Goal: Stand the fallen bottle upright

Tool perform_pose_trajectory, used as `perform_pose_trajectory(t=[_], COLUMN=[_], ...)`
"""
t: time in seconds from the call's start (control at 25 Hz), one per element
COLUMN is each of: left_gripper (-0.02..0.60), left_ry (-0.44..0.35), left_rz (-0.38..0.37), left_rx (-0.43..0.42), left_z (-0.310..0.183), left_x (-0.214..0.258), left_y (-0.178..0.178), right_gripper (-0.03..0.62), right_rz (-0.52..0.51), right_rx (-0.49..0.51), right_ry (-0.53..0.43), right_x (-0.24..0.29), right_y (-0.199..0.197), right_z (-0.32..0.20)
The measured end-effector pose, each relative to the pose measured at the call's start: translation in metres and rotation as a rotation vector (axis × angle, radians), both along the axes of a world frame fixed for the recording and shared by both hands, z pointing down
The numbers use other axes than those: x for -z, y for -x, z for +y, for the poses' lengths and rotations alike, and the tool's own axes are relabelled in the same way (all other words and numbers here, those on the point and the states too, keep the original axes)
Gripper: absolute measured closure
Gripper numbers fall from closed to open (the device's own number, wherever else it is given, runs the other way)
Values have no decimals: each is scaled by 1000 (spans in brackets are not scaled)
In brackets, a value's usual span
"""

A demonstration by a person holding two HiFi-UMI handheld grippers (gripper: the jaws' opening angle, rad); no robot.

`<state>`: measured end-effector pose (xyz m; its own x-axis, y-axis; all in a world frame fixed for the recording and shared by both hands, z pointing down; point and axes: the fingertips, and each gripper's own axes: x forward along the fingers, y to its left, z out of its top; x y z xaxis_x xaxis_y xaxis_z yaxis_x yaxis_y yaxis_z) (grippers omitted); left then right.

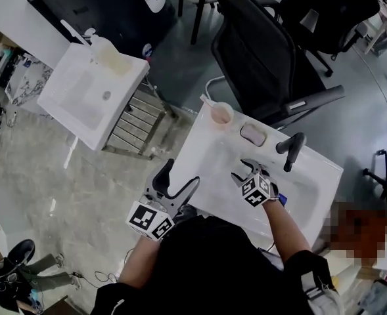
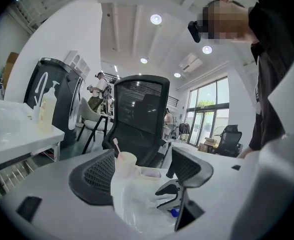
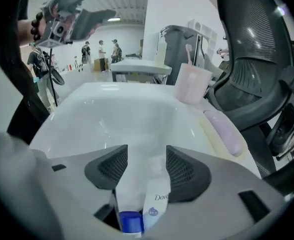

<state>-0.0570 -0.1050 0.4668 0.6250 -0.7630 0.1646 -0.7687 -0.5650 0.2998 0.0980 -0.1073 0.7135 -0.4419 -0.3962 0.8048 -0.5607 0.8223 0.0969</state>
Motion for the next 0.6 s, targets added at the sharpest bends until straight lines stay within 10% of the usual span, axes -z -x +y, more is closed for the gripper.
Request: perform_pose_trajectory(t=[0.6], left_gripper=[222], left_ry=[74], left_rz=[-9], left_rx=[38], left_z=[-11], left_x=[-22], left_y=[44], right_gripper=[335], right_rz=[213], right_rx=[42], right_ry=[146], right_x=[-64], right_y=[-17], right_z=[-7])
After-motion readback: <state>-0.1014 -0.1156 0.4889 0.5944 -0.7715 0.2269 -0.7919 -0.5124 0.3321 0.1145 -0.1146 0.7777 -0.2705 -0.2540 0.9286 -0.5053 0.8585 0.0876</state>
